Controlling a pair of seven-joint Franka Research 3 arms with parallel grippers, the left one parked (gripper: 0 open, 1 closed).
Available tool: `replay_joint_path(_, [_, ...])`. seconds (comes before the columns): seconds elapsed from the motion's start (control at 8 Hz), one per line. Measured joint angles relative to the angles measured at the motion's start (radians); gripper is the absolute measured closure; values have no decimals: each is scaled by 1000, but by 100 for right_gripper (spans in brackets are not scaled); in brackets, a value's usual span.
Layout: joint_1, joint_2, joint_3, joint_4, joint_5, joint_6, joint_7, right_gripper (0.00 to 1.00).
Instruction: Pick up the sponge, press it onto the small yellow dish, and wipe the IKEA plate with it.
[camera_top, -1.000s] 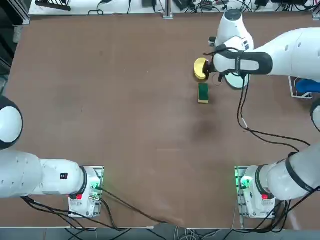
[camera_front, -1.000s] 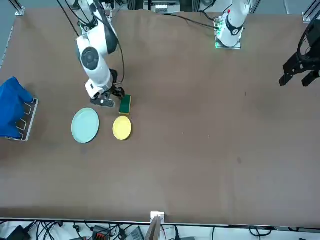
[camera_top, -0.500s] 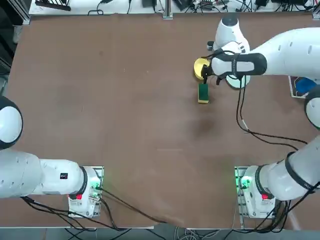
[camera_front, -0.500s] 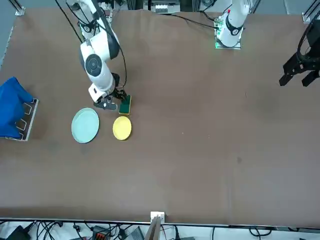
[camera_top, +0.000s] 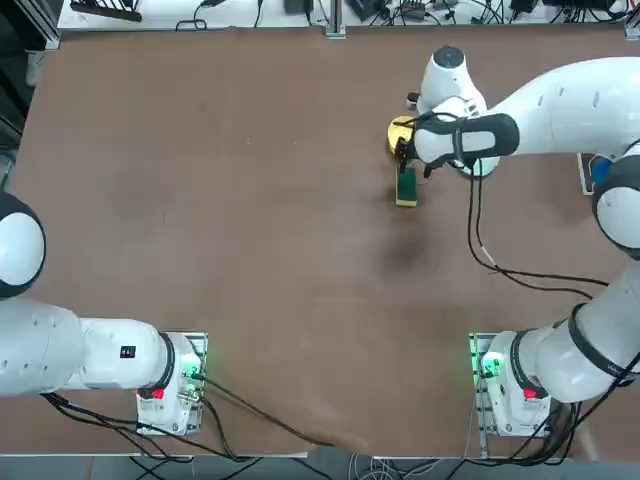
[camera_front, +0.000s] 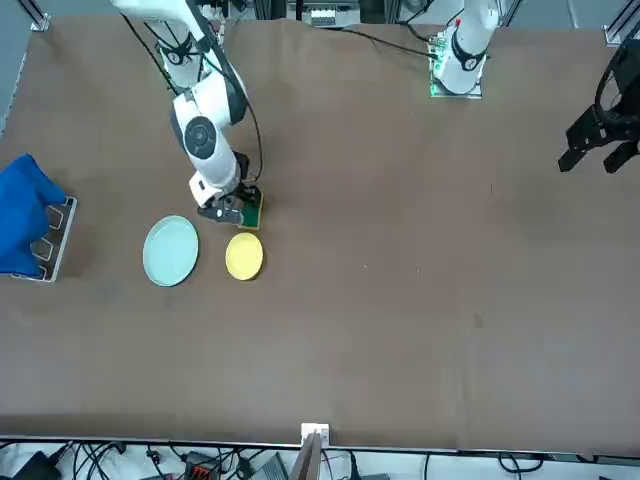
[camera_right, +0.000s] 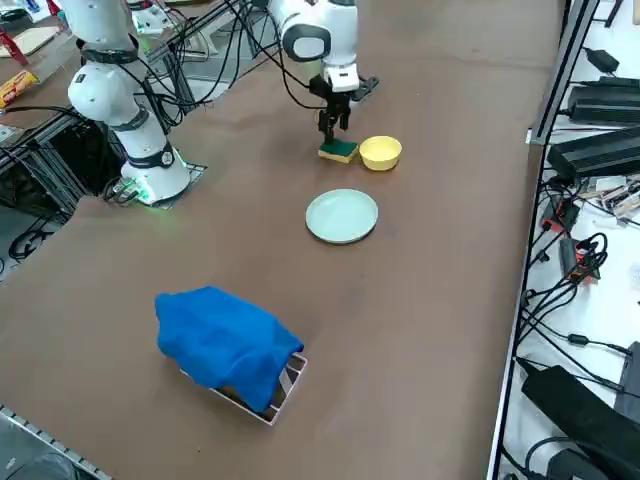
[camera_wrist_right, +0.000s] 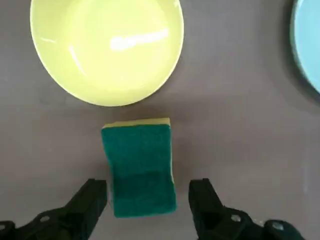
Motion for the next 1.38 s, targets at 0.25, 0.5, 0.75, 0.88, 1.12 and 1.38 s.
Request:
replay_joint_path(0.25, [2, 14, 0, 1, 0, 13, 2, 0])
replay_joint_path(0.5, [4, 29, 0, 1, 0, 37, 2, 0])
replay_joint_path(0.75, [7, 44, 0, 1, 0, 47, 3, 0])
replay_joint_path(0.88, [8, 51, 0, 1, 0, 53, 3, 0])
replay_joint_path(1.12, [14, 64, 0, 1, 0, 65, 5, 0])
replay_joint_path(1.38, [21, 78, 0, 1, 0, 73, 18, 0])
